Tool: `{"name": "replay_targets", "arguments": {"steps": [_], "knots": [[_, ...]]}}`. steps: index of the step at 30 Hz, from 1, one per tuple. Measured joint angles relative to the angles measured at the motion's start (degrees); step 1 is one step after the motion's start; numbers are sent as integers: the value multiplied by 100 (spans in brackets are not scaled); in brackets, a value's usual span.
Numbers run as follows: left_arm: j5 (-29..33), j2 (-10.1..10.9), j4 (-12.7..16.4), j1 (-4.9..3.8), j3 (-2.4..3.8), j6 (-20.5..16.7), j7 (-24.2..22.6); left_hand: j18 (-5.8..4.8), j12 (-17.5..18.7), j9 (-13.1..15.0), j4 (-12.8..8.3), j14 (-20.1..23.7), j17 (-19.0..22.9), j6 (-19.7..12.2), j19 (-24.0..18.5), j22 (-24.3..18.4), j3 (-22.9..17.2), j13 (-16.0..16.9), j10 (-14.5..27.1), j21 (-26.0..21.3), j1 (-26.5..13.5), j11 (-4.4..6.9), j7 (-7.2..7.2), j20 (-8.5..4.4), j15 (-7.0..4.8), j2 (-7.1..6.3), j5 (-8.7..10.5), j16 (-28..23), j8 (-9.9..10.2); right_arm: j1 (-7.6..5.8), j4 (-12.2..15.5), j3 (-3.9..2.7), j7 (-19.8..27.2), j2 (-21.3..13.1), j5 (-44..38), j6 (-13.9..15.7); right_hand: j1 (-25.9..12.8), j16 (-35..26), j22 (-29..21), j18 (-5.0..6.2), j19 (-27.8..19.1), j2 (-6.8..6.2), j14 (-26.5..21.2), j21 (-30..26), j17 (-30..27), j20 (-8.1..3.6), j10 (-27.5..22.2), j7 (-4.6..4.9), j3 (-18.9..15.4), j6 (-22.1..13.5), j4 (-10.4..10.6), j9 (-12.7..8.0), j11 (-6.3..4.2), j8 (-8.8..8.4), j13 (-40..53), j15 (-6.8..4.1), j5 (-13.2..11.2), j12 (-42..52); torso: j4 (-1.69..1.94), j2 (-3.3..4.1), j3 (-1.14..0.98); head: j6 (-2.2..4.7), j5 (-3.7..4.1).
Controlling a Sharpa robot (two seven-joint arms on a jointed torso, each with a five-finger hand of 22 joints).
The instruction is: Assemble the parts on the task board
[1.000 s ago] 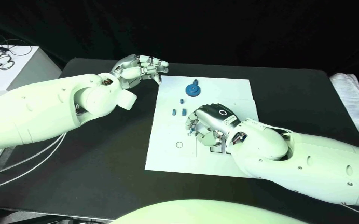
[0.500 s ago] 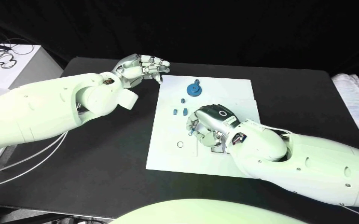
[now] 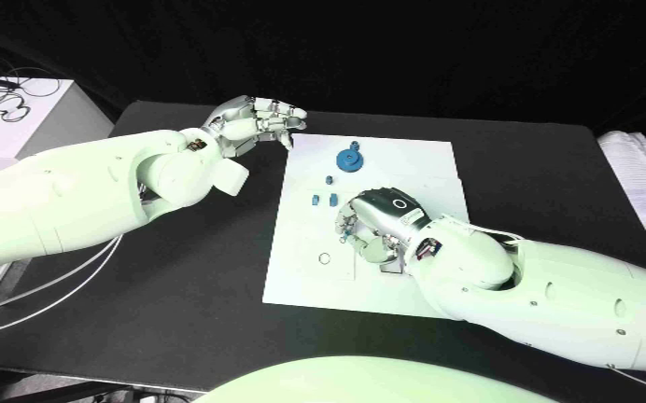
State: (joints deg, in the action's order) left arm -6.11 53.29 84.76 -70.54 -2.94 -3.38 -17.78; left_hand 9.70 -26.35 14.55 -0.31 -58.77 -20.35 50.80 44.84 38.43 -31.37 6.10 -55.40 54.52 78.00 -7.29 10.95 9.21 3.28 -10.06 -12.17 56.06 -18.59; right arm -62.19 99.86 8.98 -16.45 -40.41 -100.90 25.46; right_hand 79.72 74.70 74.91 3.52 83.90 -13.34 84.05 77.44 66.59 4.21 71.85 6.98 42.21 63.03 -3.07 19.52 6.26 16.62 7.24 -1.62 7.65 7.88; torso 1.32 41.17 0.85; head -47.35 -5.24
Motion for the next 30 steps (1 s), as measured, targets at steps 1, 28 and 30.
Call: {"name": "replay_targets", "arguments": {"steps": [1,28,30], "knots": [[-1,0,0,0,0,0,1,0,0,0,0,0,0,0,0,0,0,0,0,0,0,0,0,0,0,0,0,0,0,2,-7,1,-1,6,-1,-2,0,0,0,0,0,0,0,0,0,0,0,0,0,0,0,2,0,0,0,0,1,0,0,0,0,-3,-2],[-15,4,-4,0,0,6,27,0,0,-7,0,0,-1,-20,0,-13,0,1,21,0,0,-21,20,0,0,0,0,0,0,66,-48,4,-4,72,-23,-19,0,0,3,0,0,0,0,0,-9,0,-1,0,8,0,-27,3,-1,0,0,1,-14,1,-2,-5,-1,-44,-36],[-16,4,-4,0,0,7,29,0,0,-7,0,0,-1,-20,0,-13,0,1,21,0,0,-21,20,0,0,0,0,0,0,67,-55,4,-7,75,-28,-21,0,0,3,0,0,0,0,0,-9,0,-2,0,12,0,-23,3,-2,0,0,1,-22,1,-4,-5,-1,-44,-37]]}}
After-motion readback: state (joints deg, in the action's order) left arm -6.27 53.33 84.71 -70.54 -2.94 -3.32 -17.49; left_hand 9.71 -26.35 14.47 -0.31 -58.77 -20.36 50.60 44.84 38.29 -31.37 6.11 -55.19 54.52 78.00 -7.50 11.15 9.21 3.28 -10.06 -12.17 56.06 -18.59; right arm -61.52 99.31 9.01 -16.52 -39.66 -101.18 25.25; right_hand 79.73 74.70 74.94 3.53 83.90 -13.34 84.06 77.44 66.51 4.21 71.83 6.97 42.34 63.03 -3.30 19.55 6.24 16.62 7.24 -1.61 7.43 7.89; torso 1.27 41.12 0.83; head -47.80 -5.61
